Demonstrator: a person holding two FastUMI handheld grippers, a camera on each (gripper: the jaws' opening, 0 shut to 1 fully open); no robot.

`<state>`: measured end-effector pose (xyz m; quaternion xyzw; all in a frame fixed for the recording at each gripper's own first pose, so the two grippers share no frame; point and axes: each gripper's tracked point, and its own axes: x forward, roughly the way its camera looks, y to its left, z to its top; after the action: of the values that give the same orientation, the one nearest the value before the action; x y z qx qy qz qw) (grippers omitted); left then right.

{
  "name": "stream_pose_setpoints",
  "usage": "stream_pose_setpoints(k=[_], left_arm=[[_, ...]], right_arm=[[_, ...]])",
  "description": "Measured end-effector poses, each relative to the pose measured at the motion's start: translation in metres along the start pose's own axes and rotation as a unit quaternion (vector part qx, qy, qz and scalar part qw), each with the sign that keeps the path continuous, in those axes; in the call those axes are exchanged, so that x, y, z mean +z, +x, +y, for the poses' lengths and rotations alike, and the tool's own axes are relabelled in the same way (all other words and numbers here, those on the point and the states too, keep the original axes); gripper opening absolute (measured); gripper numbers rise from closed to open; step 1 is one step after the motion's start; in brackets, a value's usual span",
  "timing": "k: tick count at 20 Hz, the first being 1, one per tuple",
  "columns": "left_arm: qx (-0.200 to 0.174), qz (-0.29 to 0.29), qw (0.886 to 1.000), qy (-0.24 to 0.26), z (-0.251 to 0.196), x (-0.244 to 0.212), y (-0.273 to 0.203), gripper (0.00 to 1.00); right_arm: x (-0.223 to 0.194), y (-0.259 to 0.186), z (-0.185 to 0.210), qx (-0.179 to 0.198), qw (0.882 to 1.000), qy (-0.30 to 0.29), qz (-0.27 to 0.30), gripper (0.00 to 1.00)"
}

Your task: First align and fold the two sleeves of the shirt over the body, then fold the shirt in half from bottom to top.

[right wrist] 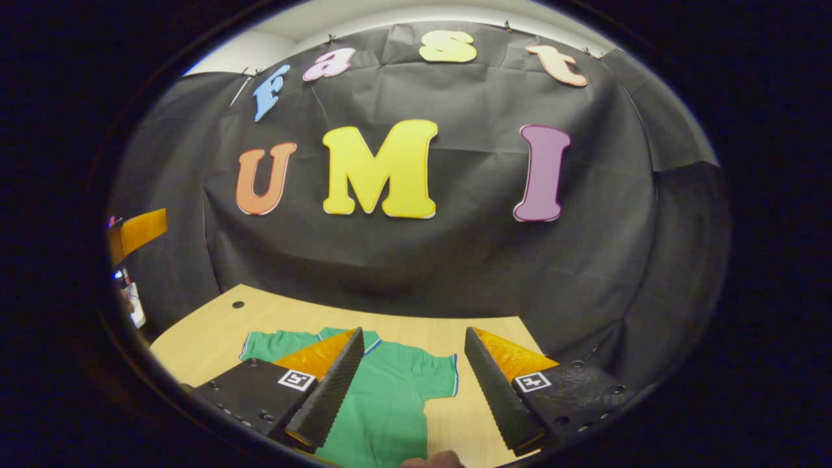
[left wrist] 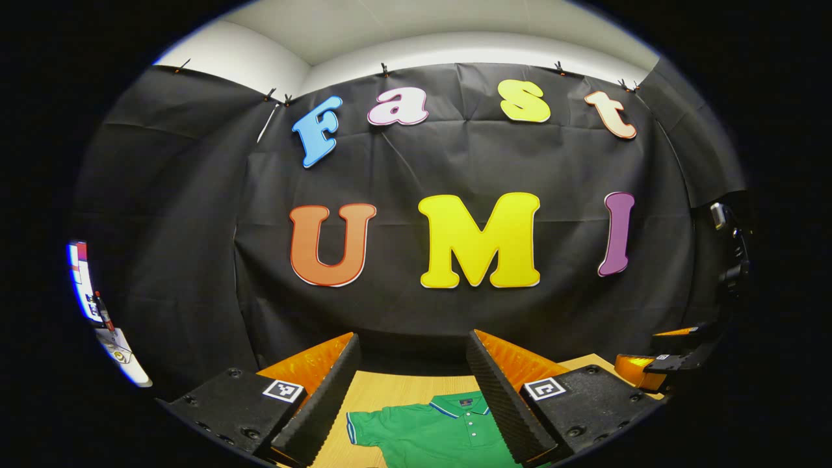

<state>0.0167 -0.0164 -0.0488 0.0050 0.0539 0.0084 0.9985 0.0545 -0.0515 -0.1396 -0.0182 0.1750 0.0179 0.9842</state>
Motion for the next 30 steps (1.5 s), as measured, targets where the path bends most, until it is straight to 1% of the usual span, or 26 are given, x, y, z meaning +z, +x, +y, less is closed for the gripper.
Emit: stream_pose_setpoints(k=[4,7,13,16,18,22,27,29,30], left_arm=[[-0.003,0.021,1.000,-0.001,-0.008,-0.016,0.005,1.00],[-0.002,0.035,0.999,0.000,-0.012,-0.026,0.009,1.00],[0.003,0.048,0.999,0.003,-0.020,-0.032,0.016,1.00],[0.004,0.052,0.999,0.009,-0.025,-0.036,0.019,1.00],[0.005,0.058,0.998,0.009,-0.030,-0.040,0.021,1.00],[0.010,0.075,0.997,0.017,-0.037,-0.049,0.023,1.00],[0.023,0.087,0.996,0.030,-0.040,-0.053,0.022,1.00],[0.026,0.094,0.994,0.038,-0.041,-0.056,0.020,1.00],[0.029,0.094,0.994,0.042,-0.040,-0.055,0.020,1.00]], right_arm=[[-0.037,0.035,-0.019,-0.002,0.998,0.003,0.055,0.97],[-0.068,0.069,-0.034,-0.006,0.995,0.007,0.102,0.95],[-0.123,0.129,-0.062,-0.022,0.983,0.013,0.180,0.95],[-0.151,0.160,-0.069,-0.024,0.976,0.021,0.215,0.95],[-0.169,0.178,-0.073,-0.027,0.971,0.029,0.236,0.94],[-0.199,0.211,-0.080,-0.030,0.962,0.036,0.267,0.97],[-0.220,0.235,-0.085,-0.033,0.956,0.044,0.287,0.95],[-0.226,0.240,-0.087,-0.036,0.954,0.049,0.293,0.93],[-0.227,0.240,-0.084,-0.030,0.953,0.057,0.296,0.87]])
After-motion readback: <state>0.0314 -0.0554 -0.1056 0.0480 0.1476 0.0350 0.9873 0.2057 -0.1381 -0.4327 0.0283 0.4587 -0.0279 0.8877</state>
